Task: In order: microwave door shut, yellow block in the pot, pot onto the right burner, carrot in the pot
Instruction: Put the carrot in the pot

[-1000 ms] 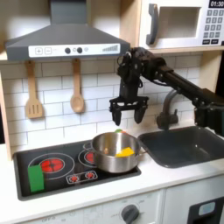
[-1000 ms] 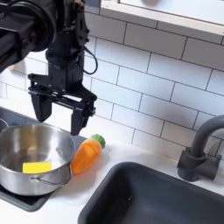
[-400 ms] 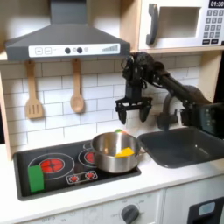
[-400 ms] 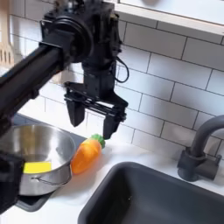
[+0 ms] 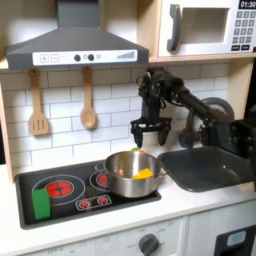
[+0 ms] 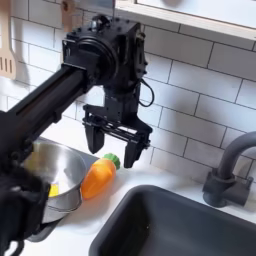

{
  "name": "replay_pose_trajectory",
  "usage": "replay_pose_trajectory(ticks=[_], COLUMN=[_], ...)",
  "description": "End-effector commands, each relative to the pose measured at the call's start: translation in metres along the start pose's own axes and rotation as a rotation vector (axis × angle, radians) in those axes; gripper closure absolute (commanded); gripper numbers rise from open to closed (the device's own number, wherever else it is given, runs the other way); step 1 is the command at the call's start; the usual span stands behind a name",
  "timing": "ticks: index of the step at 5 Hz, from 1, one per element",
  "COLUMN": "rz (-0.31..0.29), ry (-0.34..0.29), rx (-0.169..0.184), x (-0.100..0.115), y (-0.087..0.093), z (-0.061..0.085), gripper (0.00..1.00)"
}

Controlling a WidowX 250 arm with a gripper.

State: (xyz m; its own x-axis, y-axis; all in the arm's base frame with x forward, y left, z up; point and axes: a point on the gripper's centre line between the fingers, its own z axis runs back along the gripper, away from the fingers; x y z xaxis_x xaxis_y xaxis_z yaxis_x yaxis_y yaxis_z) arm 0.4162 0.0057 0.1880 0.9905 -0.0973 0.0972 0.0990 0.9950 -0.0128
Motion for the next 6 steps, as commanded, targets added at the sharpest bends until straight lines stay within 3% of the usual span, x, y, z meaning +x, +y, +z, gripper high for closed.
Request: replay_pose_trajectory(ticks=[1,2,5,6], rz=[0.037,0.058,0.081,0.08], ry=[0.054,0.062,0.142,0.148], rx=[0.009,0.006,-0.002,0.001], x=[-0.003,-0.002,-0.002,-0.001], y=[0.001,0.003,0.001,0.001], z=[-0.017,-0.018,-0.04,-0.042], gripper=[0.0,0.0,0.0,1.0])
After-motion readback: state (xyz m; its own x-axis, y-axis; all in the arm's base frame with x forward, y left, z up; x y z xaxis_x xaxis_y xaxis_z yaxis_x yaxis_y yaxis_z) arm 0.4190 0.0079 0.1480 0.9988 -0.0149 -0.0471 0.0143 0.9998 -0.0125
